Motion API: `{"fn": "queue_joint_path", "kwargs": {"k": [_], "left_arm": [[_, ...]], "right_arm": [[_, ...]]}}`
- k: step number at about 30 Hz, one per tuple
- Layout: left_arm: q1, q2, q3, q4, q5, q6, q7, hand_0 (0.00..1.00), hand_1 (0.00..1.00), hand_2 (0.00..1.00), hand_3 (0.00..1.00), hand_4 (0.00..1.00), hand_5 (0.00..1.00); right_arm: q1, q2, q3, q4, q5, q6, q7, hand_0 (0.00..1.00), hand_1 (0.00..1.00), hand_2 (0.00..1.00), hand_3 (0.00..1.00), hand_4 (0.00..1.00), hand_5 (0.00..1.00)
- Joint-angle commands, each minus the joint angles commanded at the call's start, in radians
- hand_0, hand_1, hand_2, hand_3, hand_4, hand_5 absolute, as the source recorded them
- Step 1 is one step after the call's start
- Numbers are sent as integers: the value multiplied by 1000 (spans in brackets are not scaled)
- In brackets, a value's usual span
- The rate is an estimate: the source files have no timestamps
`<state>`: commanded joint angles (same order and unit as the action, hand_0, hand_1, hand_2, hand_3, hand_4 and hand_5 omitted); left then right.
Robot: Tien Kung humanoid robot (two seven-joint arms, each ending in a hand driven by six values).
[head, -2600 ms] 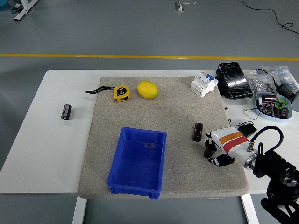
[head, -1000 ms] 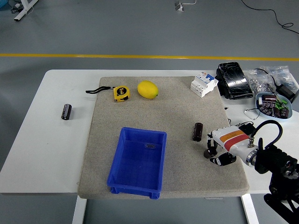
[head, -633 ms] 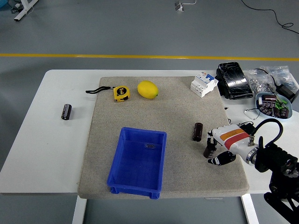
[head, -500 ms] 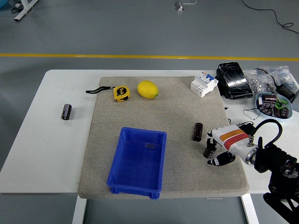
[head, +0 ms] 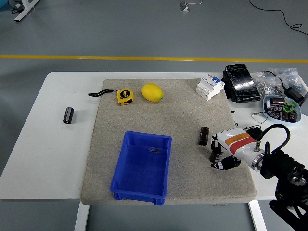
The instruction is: Pick up the battery,place it into the box
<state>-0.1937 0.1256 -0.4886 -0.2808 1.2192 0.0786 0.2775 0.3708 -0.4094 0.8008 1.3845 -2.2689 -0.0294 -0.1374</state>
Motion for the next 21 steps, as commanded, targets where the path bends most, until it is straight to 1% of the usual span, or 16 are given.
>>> {"fn": "queue_joint_path", "kwargs": {"k": [7,8,14,15,20,21], "left_arm": [[-4,0,5,0,-7,2,-2,711,700,740,639,668,666],[-4,-1,5,0,-8,3,-2,711,701,740,639,668,665],[-6,-1,5,0,-6,2,-3,711,701,740,639,668,665],[-6,-1,5,0,-7,2,-3,711,702,740,639,667,665],[-7,-1,6,0,-8,2,-3,711,702,740,639,667,665],[-7,0,6,0,-9,2,-3,711,699,740,639,669,666]], "right_arm": [[2,1,3,-10,0,-4,2,188,317,440,487,927,357],[1,1,3,-10,0,-5,2,189,311,436,484,923,329],[2,1,4,-11,0,-13,3,189,311,436,484,923,329],[2,2,4,-12,0,-14,3,180,298,427,480,925,307],[2,2,6,-14,0,-19,4,180,298,427,480,925,307],[1,2,6,-14,0,-20,4,175,281,415,474,930,272]]}}
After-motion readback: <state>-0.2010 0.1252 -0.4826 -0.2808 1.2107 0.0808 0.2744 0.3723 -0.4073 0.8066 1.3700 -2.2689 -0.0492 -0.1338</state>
